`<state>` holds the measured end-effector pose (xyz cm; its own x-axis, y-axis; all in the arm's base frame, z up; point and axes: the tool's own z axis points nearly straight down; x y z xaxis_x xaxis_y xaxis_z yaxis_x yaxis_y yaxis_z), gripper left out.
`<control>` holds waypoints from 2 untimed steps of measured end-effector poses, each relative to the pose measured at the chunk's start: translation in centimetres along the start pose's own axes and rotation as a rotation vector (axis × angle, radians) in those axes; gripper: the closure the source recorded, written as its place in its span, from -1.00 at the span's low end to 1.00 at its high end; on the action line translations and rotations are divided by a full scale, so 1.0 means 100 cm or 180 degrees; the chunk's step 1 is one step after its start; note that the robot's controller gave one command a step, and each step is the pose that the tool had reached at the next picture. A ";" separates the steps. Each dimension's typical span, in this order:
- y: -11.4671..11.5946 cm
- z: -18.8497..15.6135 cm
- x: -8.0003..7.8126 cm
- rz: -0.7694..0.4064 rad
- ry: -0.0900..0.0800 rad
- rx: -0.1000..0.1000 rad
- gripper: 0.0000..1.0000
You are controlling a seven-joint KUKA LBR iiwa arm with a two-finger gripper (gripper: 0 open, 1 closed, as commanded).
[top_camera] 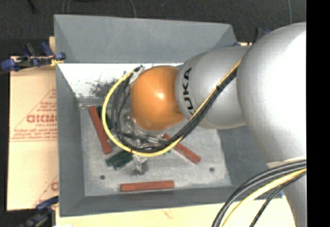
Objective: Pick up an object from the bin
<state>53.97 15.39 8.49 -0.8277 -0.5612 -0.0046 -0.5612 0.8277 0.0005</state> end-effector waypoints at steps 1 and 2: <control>-0.001 0.012 0.006 -0.0518 -0.0005 0.0004 1.00; -0.001 0.012 0.006 -0.0515 -0.0005 0.0003 1.00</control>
Offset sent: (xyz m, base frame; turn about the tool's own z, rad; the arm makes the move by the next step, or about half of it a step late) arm 0.0000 0.0000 0.0000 0.0000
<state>53.53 14.97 7.27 -0.7264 -0.6873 -0.0061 -0.6873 0.7264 -0.0014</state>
